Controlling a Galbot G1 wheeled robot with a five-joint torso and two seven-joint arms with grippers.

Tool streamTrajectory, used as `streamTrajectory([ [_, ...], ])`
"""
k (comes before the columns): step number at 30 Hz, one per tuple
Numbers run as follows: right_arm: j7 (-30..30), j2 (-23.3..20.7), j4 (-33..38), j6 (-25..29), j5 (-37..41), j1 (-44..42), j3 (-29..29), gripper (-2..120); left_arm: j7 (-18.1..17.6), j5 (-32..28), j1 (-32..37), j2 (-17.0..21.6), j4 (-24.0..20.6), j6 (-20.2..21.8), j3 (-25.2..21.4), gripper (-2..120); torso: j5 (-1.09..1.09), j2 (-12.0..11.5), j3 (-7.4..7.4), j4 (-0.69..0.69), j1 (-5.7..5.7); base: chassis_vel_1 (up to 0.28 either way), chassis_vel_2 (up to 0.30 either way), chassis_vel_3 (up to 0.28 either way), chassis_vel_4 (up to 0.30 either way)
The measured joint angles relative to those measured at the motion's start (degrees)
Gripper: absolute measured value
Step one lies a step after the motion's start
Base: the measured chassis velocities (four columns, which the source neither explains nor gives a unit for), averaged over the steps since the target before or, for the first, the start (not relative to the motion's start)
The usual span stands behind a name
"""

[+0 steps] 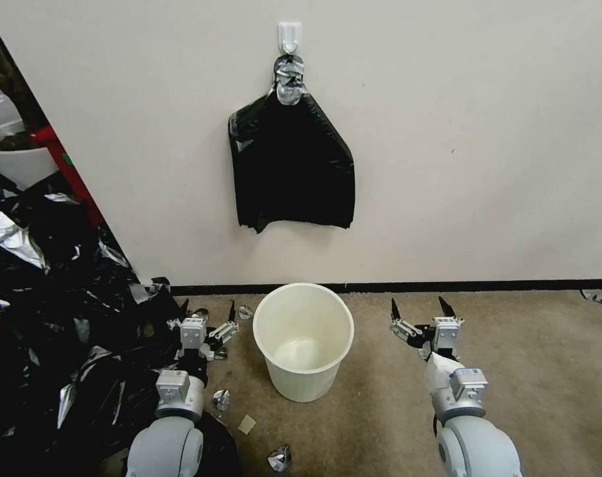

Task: Place a trash bag onto the trash bin.

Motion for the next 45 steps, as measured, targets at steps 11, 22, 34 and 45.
streamTrajectory([
  [11,0.0,0.0,0.0,0.0,0.0,0.0,0.0,100,0.0,0.0,0.0,0.0,0.0,0.0,0.0,100,0.0,0.0,0.0,0.0,0.0,0.0,0.0,0.0,0.0],
  [22,0.0,0.0,0.0,0.0,0.0,0.0,0.0,100,0.0,0.0,0.0,0.0,0.0,0.0,0.0,100,0.0,0.0,0.0,0.0,0.0,0.0,0.0,0.0,0.0],
  [34,0.0,0.0,0.0,0.0,0.0,0.0,0.0,100,0.0,0.0,0.0,0.0,0.0,0.0,0.0,100,0.0,0.0,0.0,0.0,0.0,0.0,0.0,0.0,0.0],
  [45,2.79,-0.68,1.03,5.06,2.2,-0.93,-0.55,100,-1.15,-1.44,0.07,0.41,-0.1,-0.57,0.34,100,-0.01,0.0,0.0,0.0,0.0,0.0,0.0,0.0,0.0],
])
